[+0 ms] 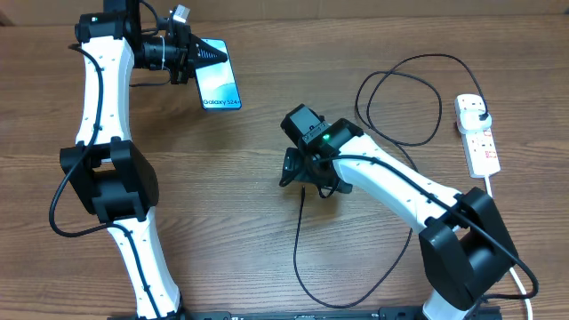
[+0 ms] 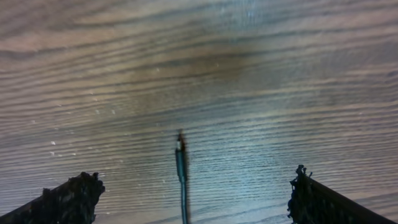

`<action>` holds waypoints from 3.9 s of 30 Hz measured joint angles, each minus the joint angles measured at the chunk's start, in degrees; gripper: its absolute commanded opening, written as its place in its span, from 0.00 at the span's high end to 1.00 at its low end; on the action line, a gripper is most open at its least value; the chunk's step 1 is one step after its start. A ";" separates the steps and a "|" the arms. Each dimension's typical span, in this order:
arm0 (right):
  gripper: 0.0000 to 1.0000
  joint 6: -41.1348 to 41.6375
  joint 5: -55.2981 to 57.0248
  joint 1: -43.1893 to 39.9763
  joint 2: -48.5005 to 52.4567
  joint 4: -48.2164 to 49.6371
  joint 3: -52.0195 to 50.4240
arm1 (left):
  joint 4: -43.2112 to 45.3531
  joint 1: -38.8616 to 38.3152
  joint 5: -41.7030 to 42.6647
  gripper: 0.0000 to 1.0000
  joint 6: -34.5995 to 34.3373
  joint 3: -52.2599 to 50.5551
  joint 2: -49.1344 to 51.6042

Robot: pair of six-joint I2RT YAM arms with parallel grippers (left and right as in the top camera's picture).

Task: Plug charger to phone and switch on socket
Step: 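Lower the right gripper onto the black cable's plug end, then close the right gripper on the cable's plug, then lift the plug and carry it up toward the phone's bottom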

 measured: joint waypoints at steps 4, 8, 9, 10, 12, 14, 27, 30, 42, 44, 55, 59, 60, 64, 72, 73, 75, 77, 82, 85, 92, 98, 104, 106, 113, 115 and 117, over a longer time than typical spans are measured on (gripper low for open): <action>0.00 0.24 -1.46 0.00 0.04 1.42 -3.21 | 0.02 0.00 -0.02 0.96 0.00 0.02 0.00; 0.05 0.28 -2.95 0.00 0.11 2.29 -6.95 | 0.07 0.00 -0.02 0.96 0.00 0.02 0.00; 0.05 0.39 -3.10 0.04 0.13 2.34 -7.80 | 0.07 0.00 -0.02 0.96 0.00 0.02 0.00; 0.06 0.46 -3.34 0.07 0.15 2.25 -8.41 | 0.07 0.00 -0.02 0.96 0.00 0.02 0.00; 0.06 0.46 -3.50 0.26 0.24 2.32 -9.07 | 0.07 0.00 -0.02 0.96 0.00 0.02 0.00; 0.06 0.39 -3.69 0.68 0.24 2.80 -9.09 | 0.04 0.00 -0.04 0.96 0.00 0.02 0.00; 0.13 -2.23 -3.63 3.76 0.24 6.64 -9.09 | 0.13 0.00 -0.04 0.96 0.42 0.02 0.00; 0.13 -2.67 -3.41 3.78 0.42 6.95 -9.09 | 0.26 0.00 -0.04 0.96 0.61 0.02 0.00; 0.18 -4.48 -3.30 3.78 7.65 0.94 -2.62 | 0.42 0.00 -0.17 0.96 0.83 0.02 0.00; 0.19 -4.55 -3.41 3.78 8.39 0.61 -1.55 | 0.44 0.00 -0.20 0.96 0.83 0.02 0.00; 0.75 -4.90 -3.72 3.78 8.74 0.63 -0.98 | 0.48 0.00 -0.20 0.96 0.85 0.02 0.00; 0.91 -4.74 -4.26 3.78 8.76 0.96 -0.90 | 0.48 0.00 -0.20 0.96 0.85 0.02 0.00; 0.92 -4.74 -4.31 3.80 8.76 0.98 -0.87 | 0.48 0.00 -0.20 0.96 0.85 0.02 0.00; 0.96 -4.79 -4.48 3.80 8.76 1.01 -0.83 | 0.50 0.00 -0.20 0.96 0.87 0.02 0.00; 0.96 -4.79 -4.55 3.78 8.76 0.96 -0.83 | 0.48 0.00 -0.20 0.96 0.87 0.02 0.00; 0.96 -4.79 -4.66 3.78 8.76 0.92 -0.81 | 0.48 0.00 -0.20 0.96 0.87 0.02 0.00; 0.96 -4.90 -4.94 3.67 8.92 0.35 -0.50 | 0.48 0.00 -0.20 0.96 0.87 0.02 0.00; 0.96 -5.27 -5.46 3.45 9.35 -0.59 0.15 | 0.48 0.00 -0.20 0.96 0.87 0.02 0.00; 0.96 -6.73 -7.80 1.73 10.43 -2.38 2.23 | 1.07 0.00 0.28 0.96 0.87 0.02 0.00; 0.96 -8.83 -11.17 -0.22 10.60 -3.39 4.63 | 2.38 0.00 1.70 0.96 1.01 0.02 0.00; 0.96 -15.63 -27.56 -7.50 10.60 -3.06 12.24 | 3.61 0.00 4.35 0.96 0.79 0.02 0.00; 0.96 -23.69 -49.37 -14.75 10.60 2.71 13.49 | 8.11 0.00 7.63 0.96 -0.26 0.00 0.00; 0.96 -29.77 -67.28 -18.40 10.60 11.47 13.53 | 18.45 0.00 12.11 0.96 -7.08 0.00 0.00; 0.96 -30.86 -71.67 -18.45 10.60 15.17 13.53 | 21.40 0.00 12.74 0.96 -10.36 0.00 0.00; 0.96 -30.40 -81.09 -18.34 10.60 25.90 13.62 | 30.27 -0.28 13.62 0.96 -19.12 0.00 0.00; 0.96 -28.24 -82.29 -18.32 10.60 29.22 13.64 | 33.92 -0.39 13.81 0.96 -22.34 0.00 0.00; 0.96 -25.97 -83.10 -18.34 10.60 32.24 13.64 | 36.96 -0.39 13.88 0.96 -25.42 0.00 0.00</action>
